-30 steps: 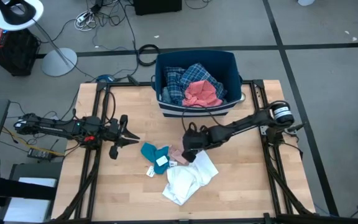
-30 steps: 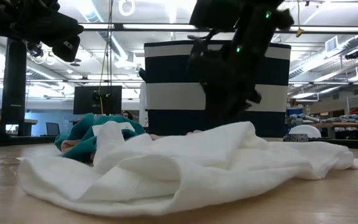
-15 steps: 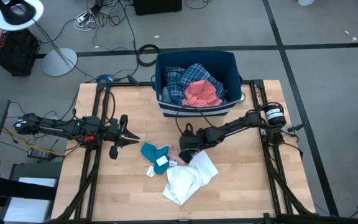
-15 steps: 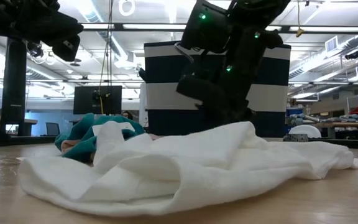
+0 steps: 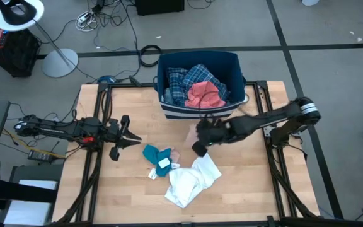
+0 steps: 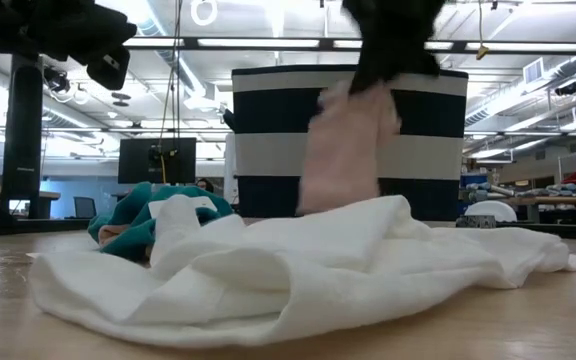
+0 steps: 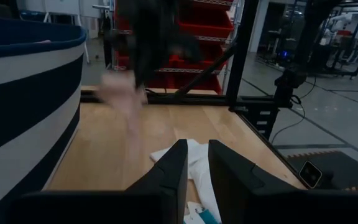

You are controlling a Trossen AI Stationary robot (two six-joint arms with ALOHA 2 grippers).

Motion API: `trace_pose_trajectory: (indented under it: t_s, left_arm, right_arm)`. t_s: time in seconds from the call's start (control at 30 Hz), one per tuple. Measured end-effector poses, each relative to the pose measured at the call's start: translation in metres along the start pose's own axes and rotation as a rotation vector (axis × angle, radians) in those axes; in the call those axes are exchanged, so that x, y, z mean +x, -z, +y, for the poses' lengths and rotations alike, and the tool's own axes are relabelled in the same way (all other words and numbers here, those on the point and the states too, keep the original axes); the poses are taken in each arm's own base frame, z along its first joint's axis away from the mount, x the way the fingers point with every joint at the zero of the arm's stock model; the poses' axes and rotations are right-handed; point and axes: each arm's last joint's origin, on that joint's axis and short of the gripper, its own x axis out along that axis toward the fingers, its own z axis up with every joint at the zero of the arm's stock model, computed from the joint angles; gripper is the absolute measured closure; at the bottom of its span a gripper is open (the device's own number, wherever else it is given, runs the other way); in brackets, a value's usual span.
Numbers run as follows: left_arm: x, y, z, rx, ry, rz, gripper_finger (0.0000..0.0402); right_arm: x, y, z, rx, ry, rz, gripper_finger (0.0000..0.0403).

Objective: Sort clothes
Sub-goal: Put the light pink socks into the blue bin

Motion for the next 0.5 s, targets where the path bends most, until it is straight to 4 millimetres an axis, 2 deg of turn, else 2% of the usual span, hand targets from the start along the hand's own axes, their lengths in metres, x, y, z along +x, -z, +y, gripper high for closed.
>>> trace_pose_trajectory:
  t_s: [0.2,0.33,0.5]
  left_arm:
    - [0.0,0.0,0.0,0.001,0.0,0.0,0.0332]
    - [0.0,0.0,0.0,0.001,-0.001,0.001,0.0332]
    - [0.0,0.0,0.0,0.0,-0.001,-0.002,0.0332]
  right_arm:
    - [-0.079,-0.06,-0.006,-0.083,0.062,-0.212,0.0397]
    - [-0.117,-0.099,-0.015,-0.117,0.087,-0.364,0.0398]
    - [-0.145,-0.136,-0.047,-0.087,0.175,-0.494,0.0398]
